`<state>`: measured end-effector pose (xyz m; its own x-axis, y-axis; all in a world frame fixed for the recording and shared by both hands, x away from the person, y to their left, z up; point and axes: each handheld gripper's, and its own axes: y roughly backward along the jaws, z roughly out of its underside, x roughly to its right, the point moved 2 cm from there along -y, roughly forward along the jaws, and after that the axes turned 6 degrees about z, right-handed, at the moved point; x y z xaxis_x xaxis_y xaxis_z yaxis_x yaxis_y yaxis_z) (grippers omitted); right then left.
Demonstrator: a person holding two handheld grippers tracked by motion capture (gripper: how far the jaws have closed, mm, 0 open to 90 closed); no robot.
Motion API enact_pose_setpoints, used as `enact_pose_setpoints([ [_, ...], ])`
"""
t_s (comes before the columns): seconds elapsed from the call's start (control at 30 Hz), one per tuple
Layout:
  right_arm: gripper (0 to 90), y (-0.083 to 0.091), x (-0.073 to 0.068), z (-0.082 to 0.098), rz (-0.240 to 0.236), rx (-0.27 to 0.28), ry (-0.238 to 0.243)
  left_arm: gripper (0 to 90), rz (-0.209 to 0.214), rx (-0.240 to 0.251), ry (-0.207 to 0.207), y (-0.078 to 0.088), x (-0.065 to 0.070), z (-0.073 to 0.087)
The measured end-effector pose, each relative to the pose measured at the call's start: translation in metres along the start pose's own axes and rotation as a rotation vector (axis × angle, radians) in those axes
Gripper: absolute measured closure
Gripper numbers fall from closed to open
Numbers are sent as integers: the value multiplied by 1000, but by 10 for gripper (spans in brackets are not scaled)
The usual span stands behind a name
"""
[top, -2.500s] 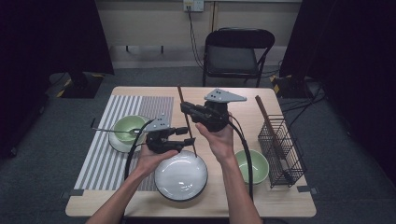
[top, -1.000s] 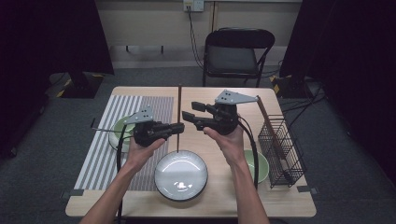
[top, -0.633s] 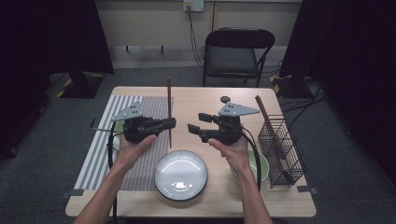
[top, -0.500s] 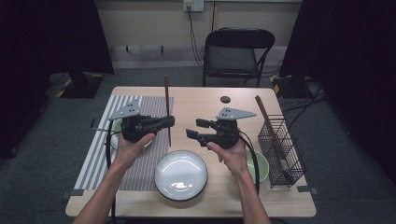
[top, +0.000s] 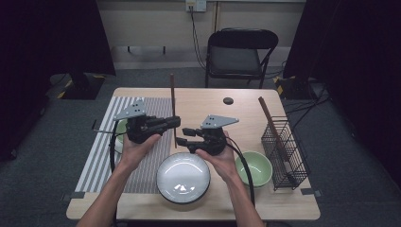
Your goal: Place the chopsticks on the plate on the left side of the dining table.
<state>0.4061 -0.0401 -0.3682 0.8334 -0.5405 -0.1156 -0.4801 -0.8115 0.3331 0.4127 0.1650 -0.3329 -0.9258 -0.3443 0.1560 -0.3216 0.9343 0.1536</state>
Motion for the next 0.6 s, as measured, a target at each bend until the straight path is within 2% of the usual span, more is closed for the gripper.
enact_pose_setpoints([
  [0.07,641,-2,-1,0,-26,16,-4,848,3,-2,7,-3,1,0],
  [0.1,647,-4,-2,1,-33,13,-4,848,8,1,14,-4,2,0],
  [0.2,647,-7,-4,2,-29,21,-1,848,13,-2,2,-8,4,0],
  [0.3,735,-10,-6,3,-22,30,9,848,23,-8,6,-12,5,2],
  [0.37,796,-7,-5,1,-23,55,0,848,28,-2,12,-13,6,2],
  [0.43,853,-5,-4,0,-21,56,-9,848,31,-2,4,-13,6,1],
  [0.5,857,-4,-1,1,-21,55,-18,846,22,-7,-6,-13,7,1],
  [0.6,860,-1,-2,2,-19,51,-15,844,38,-8,-5,-14,7,1],
])
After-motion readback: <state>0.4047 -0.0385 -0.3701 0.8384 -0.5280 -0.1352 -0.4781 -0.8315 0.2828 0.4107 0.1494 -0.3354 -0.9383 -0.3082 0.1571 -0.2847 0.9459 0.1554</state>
